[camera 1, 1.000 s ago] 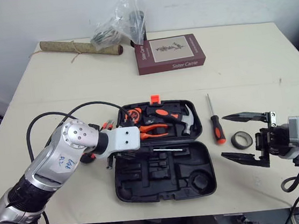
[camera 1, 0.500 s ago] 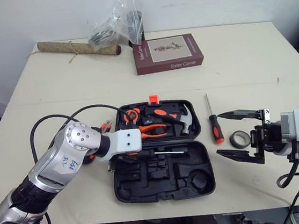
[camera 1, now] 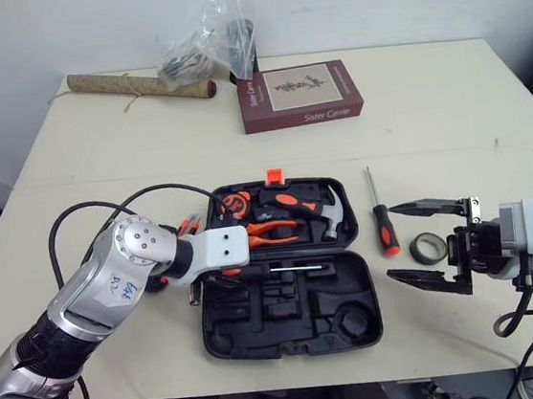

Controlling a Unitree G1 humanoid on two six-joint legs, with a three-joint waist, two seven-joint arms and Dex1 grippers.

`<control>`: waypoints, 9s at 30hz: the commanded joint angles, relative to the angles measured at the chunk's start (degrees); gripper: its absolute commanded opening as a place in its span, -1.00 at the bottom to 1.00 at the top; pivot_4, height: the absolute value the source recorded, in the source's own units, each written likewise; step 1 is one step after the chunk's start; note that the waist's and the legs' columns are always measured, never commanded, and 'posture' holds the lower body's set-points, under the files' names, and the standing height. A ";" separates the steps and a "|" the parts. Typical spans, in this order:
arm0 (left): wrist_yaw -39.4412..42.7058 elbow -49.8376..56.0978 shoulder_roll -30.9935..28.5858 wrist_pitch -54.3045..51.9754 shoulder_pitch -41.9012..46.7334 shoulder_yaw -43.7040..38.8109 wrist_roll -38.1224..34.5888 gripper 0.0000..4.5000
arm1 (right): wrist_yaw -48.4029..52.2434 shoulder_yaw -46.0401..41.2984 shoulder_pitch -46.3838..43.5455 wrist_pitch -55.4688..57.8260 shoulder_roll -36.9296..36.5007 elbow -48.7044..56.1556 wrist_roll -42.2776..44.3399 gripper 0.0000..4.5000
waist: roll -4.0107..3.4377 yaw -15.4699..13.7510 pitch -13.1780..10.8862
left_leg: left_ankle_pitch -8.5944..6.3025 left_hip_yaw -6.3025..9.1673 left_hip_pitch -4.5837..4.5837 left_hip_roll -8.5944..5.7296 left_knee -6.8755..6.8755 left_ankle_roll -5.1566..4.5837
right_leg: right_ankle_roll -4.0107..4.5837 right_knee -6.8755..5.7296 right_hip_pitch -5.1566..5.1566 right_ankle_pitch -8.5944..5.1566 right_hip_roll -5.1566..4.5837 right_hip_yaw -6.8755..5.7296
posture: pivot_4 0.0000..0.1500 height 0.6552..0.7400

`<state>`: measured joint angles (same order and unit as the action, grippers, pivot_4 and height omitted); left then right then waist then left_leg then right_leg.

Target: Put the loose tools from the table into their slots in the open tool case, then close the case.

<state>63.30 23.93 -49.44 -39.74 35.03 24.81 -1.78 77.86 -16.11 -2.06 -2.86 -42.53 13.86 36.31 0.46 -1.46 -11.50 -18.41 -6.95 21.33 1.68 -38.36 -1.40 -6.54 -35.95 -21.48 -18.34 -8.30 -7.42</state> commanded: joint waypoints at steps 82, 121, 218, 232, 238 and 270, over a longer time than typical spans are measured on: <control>-7.44 -42.33 2.18 42.46 -53.12 -72.81 -22.85 0.98 | -7.68 -31.63 21.04 -25.20 0.23 -49.27 -3.15 1.00 | -0.47 2.99 1.44 | -0.92 -0.14 -0.23 0.18 0.28 -0.18 | 0.05 0.64 0.02 -0.02 -0.54 0.59 | 1.00 1.00; -9.18 6.99 6.68 20.48 -32.55 -33.93 -32.70 0.98 | -84.49 4.51 -19.84 94.74 13.87 17.81 5.11 1.00 | -0.28 1.67 1.50 | -0.12 -0.17 0.97 0.00 0.15 -0.11 | -0.12 0.32 -1.00 0.10 -0.05 0.59 | 1.00 1.00; -3.88 8.87 4.15 23.28 -53.89 -50.43 -35.69 1.00 | -4.08 26.05 -24.34 32.17 0.79 9.43 -5.06 0.35 | -0.03 2.95 1.24 | -0.10 -0.03 0.88 0.05 0.14 -0.03 | 0.01 0.21 -0.88 0.07 -0.13 -0.11 | 1.00 1.00; -2.57 5.93 3.94 24.94 -49.93 -47.40 -34.34 1.00 | -11.03 34.55 -15.96 6.71 9.44 -11.75 -25.67 -0.99 | 0.06 2.99 1.31 | -0.08 -0.05 0.80 0.02 0.06 -0.04 | -0.01 0.09 -0.84 0.07 -0.11 -0.10 | 1.00 1.00; -2.73 5.12 4.21 25.70 -49.83 -47.73 -33.72 1.00 | -11.69 39.10 -15.06 4.02 6.68 -16.78 -33.21 -0.99 | 0.10 2.97 1.44 | -0.13 -0.02 -0.09 0.04 0.24 0.02 | 0.01 0.44 0.03 0.06 -0.12 -0.11 | 1.00 1.00; -9.15 -43.41 3.68 39.45 -61.54 -85.62 -27.89 1.00 | -8.28 -16.76 8.70 -10.54 -12.28 -39.43 -14.49 0.96 | 0.17 3.01 1.25 | -0.64 -0.17 -0.08 0.26 0.31 -0.06 | 0.16 0.77 -0.07 0.00 -0.40 -0.02 | 1.00 1.00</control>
<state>54.93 -16.35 -44.66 -2.76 -25.59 -57.97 -30.52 70.55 -28.88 6.16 -10.55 -53.12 -21.05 22.30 0.63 1.55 -10.24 -19.06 -7.12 21.25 1.94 -38.05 -1.45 -6.38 -35.18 -21.58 -18.34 -8.72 -7.41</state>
